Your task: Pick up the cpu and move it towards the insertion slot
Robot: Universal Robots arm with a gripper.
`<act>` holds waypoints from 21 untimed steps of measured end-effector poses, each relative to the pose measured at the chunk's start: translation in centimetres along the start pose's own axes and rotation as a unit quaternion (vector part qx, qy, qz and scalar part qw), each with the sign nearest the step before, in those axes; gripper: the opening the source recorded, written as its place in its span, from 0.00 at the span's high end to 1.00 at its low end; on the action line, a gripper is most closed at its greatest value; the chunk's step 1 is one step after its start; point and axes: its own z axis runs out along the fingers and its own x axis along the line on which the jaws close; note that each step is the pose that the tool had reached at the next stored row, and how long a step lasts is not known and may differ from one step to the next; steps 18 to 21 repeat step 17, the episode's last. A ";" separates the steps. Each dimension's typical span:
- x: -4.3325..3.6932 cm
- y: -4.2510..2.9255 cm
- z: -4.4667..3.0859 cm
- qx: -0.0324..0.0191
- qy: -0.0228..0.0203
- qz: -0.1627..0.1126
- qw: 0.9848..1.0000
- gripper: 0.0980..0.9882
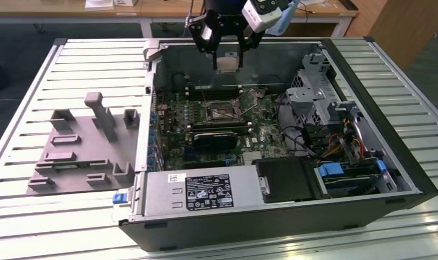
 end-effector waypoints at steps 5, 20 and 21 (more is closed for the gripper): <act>-0.65 0.94 0.19 0.002 0.002 0.000 1.000 0.51; -1.20 1.88 0.37 0.002 0.004 0.000 1.000 0.51; -1.20 1.88 0.37 0.002 0.004 0.000 1.000 0.51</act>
